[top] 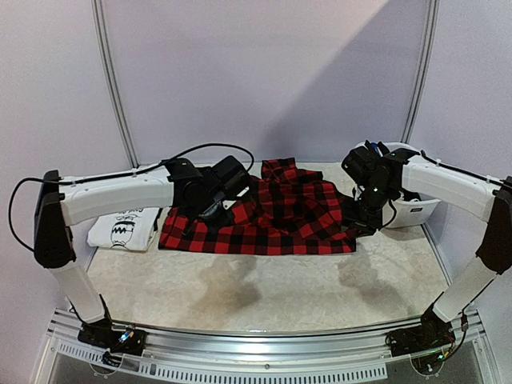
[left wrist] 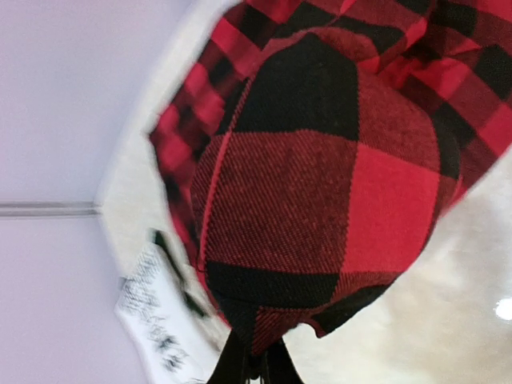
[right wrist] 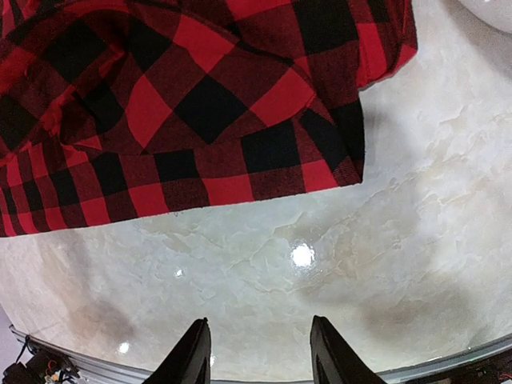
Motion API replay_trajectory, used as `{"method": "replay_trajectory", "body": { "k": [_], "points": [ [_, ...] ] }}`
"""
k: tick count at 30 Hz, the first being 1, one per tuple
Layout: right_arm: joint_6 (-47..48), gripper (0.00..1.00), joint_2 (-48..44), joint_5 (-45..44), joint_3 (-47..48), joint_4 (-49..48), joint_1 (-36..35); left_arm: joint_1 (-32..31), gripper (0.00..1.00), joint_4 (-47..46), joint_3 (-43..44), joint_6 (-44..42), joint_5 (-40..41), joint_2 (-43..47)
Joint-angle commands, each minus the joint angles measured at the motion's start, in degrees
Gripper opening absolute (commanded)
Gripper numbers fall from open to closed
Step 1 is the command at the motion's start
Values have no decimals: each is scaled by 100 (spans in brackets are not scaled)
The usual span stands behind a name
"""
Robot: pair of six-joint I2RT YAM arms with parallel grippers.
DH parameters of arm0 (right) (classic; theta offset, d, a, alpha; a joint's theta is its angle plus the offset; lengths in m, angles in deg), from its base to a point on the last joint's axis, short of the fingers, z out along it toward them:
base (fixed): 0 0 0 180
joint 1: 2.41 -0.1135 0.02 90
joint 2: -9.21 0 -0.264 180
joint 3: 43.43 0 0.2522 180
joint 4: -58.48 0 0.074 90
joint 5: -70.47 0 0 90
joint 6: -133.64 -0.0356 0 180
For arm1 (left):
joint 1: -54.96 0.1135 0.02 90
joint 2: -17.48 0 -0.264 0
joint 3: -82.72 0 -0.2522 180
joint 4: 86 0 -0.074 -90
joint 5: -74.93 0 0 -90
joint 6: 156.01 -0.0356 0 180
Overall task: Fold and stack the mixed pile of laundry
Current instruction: Adjust the flattened shirt at the center of the board.
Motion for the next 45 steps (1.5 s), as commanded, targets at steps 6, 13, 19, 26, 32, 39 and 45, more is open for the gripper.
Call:
{"method": "replay_trajectory", "body": {
  "k": [6,13,19,26,32,39,45],
  "points": [
    [-260,42,-568,-352,-413,-60,197,-556,2,-1918,-1729,-2292,2860,468],
    [-341,42,-756,-349,-579,-106,202,-616,61,-496,-1633,-739,3298,186],
    [-343,42,-746,-249,-576,-314,206,-676,85,-167,-1651,232,1515,792],
    [179,46,-221,793,50,-1139,197,-4,81,125,-1272,1305,-1293,792],
    [950,54,795,1036,1323,-1182,90,1189,69,49,-1265,2102,-3468,597],
    [1953,62,2261,980,2940,-902,33,1875,67,390,-997,2827,-4488,-174],
    [2770,63,3223,828,3787,-623,15,2416,62,71,-1081,3800,-5205,-382]
  ]
}}
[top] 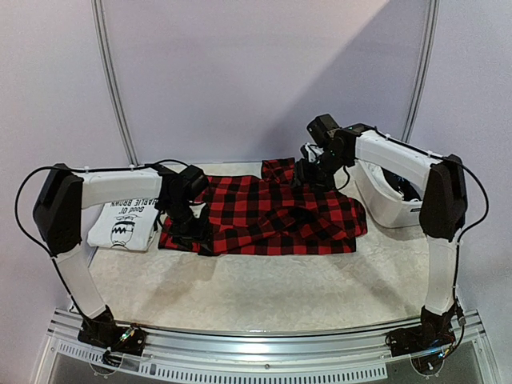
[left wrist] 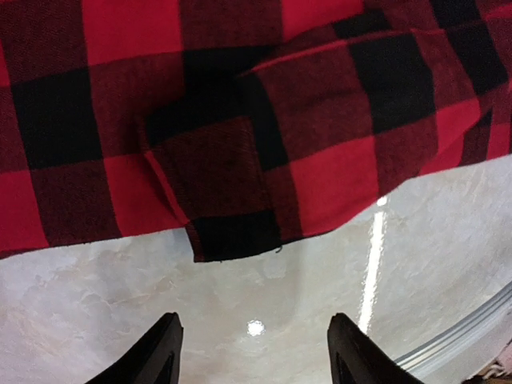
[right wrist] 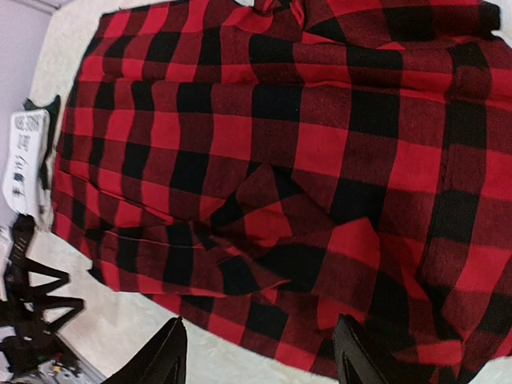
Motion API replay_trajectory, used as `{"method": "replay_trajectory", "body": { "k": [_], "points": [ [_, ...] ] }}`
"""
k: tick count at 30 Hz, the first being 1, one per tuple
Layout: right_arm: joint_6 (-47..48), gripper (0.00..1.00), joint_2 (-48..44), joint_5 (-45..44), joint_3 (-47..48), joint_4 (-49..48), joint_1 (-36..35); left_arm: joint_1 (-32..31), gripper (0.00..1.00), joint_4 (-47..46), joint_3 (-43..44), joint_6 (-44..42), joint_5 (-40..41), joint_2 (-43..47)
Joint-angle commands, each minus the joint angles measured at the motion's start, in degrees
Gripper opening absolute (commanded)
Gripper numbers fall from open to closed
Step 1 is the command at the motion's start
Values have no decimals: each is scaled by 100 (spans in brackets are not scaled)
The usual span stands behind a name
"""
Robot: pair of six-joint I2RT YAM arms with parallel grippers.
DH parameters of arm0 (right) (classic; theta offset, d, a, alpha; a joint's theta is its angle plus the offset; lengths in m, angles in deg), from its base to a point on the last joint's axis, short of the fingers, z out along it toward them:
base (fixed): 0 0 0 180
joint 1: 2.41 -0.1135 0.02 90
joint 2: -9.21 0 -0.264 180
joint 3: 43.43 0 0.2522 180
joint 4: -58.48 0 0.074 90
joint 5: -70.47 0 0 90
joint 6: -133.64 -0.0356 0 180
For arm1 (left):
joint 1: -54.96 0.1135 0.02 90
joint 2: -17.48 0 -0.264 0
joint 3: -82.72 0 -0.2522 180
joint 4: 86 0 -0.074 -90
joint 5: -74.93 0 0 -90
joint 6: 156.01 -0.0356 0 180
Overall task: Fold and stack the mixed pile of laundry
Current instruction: Adjust the flattened shirt at the center of the board.
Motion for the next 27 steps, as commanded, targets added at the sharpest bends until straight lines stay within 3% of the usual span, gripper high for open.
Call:
{"method": "replay_trajectory", "body": {
  "k": [1,14,27],
  "points": [
    [926,63,539,-91,431,329,-45,379,62,-97,55,899,-745,-126],
    [2193,62,1430,260,1188,431,-312,626,56,-309,551,1683,-803,-950],
    [2820,58,1968,168,1439,543,-470,697,50,-345,670,1718,-553,-1158]
  ]
}}
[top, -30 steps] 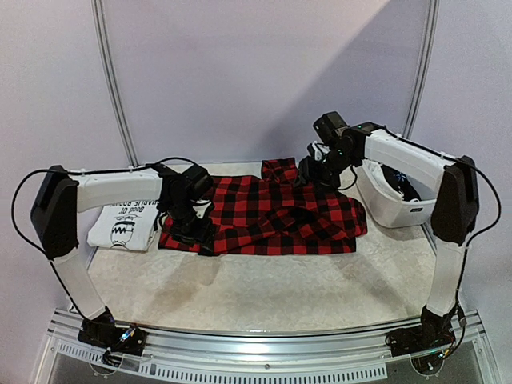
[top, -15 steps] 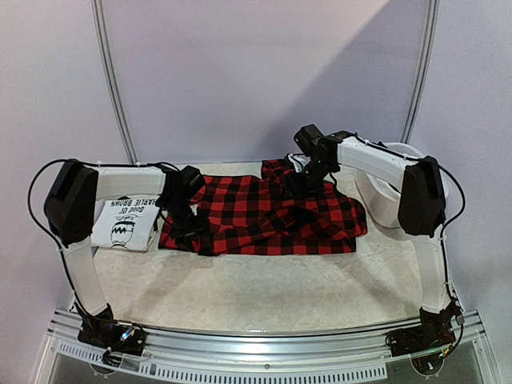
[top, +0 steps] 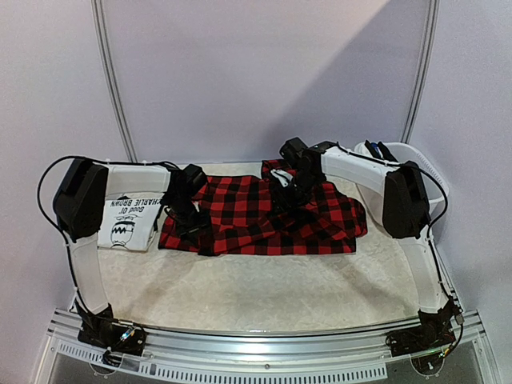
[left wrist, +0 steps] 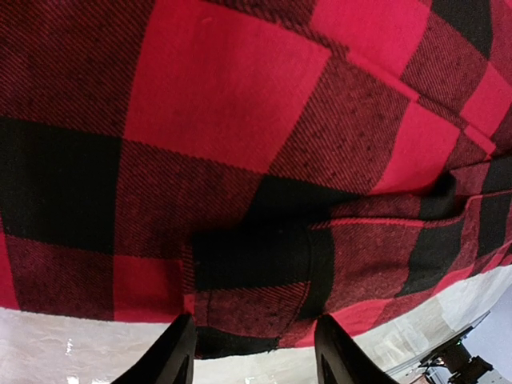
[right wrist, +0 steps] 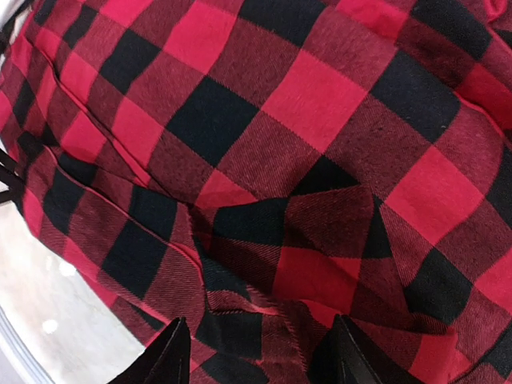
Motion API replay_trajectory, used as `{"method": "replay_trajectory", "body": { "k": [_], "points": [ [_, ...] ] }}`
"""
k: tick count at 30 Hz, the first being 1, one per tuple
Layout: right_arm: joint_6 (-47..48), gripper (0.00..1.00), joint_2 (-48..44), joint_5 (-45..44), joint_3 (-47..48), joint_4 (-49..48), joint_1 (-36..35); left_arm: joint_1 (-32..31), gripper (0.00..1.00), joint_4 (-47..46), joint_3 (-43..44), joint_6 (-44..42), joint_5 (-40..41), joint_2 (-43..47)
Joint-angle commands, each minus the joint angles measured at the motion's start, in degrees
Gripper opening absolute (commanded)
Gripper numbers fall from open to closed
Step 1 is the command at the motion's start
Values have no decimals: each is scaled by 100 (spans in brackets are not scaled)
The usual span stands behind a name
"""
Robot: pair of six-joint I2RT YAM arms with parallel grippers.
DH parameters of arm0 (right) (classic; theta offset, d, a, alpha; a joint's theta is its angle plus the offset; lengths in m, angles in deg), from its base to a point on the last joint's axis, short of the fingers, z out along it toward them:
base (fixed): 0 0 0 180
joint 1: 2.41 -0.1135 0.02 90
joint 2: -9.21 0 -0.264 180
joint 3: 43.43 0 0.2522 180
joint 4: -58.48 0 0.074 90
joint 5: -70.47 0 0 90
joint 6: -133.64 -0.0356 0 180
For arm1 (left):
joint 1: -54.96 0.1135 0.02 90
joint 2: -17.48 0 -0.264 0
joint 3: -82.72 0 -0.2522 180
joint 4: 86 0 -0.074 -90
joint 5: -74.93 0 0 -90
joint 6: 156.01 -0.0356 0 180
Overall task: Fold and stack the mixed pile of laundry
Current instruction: Adjust the flattened shirt at the center of the board.
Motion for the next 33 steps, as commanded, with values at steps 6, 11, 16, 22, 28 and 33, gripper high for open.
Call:
{"method": "replay_trajectory", "body": {
  "k": [6,11,16,22,28,33],
  "points": [
    [364,33,114,-532,107,147,-56,74,48,-142,60,-148,333,-68],
    [383,4,-39,-732,31,150,-58,134,47,8,243,-383,628,-169],
    [383,0,-305,-807,-224,121,-76,184,47,-94,291,-597,641,-244],
    [355,0,-429,-934,-327,231,-93,175,35,-358,300,-711,413,-279],
    [222,0,-481,-977,-349,320,-108,172,6,-634,203,-914,212,-251],
    [121,0,-615,-1092,-378,385,-122,169,0,-711,306,-1231,279,20]
  ]
}}
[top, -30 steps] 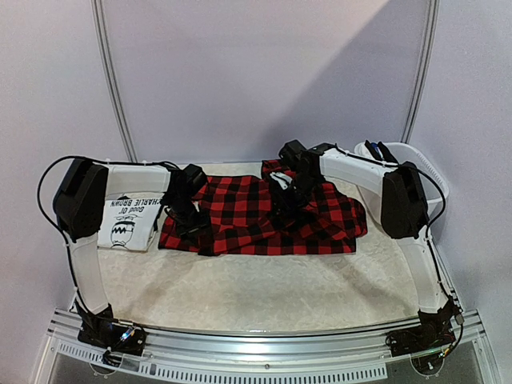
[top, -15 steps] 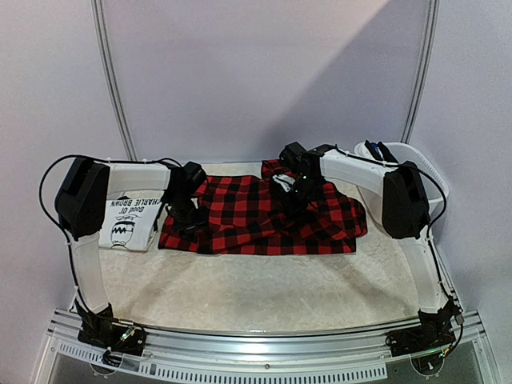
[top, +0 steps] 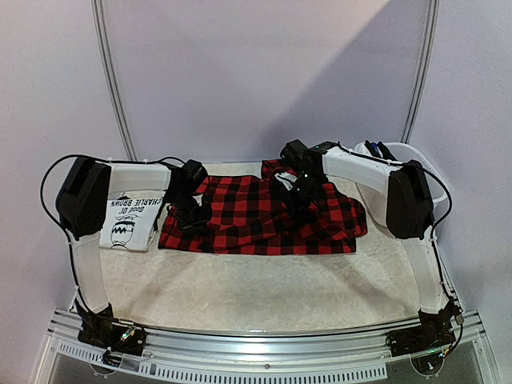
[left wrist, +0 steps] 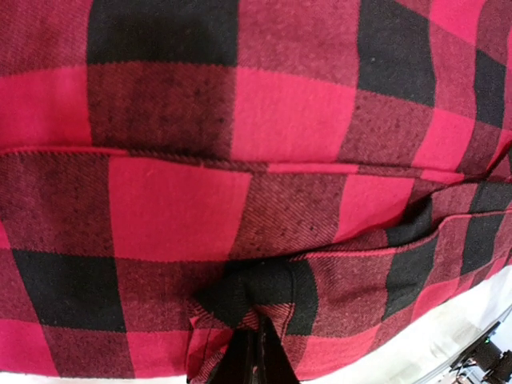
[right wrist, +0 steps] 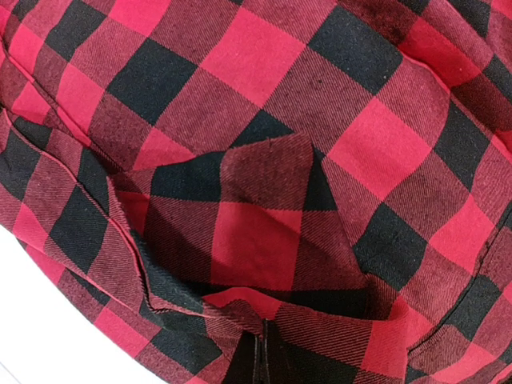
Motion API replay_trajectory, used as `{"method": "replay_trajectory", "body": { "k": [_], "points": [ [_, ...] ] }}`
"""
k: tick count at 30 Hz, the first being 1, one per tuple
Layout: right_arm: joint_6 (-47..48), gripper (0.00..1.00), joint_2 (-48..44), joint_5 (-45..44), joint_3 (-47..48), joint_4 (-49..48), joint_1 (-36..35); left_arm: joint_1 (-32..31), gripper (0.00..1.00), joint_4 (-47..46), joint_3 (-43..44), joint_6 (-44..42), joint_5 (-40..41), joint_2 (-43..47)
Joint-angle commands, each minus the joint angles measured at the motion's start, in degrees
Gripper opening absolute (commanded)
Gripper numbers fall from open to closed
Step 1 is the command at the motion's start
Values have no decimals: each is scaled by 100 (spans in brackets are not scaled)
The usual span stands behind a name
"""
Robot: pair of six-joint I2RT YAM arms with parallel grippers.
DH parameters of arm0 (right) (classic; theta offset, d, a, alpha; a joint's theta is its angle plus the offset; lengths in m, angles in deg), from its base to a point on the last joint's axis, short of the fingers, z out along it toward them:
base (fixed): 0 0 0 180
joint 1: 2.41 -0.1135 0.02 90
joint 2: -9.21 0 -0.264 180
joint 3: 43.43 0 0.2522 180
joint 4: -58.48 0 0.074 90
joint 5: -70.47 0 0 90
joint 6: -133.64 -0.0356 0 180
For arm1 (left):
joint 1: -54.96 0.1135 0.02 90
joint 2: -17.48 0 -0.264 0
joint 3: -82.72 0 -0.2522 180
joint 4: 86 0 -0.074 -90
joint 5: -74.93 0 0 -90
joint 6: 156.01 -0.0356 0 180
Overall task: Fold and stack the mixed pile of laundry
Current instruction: Adjust the flattened shirt at the center of the board.
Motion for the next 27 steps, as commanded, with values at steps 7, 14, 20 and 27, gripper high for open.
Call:
{"method": "replay_trajectory", "body": {
  "k": [7,14,20,27],
  "points": [
    [-336,0,-880,-152,-591,88,-149,55,0,-242,375,-1496,541,973],
    [-748,0,-1496,-3,-1898,-481,-559,-107,1,-2120,-1254,-3049,1669,2475],
    [-1284,3,-1554,507,-2757,-1178,-1260,-117,30,-2922,-2793,-3139,1894,3370],
    [-1670,9,-1025,859,-2848,-1278,-1692,-35,45,-2780,-3713,-2430,2809,4665]
  ]
}}
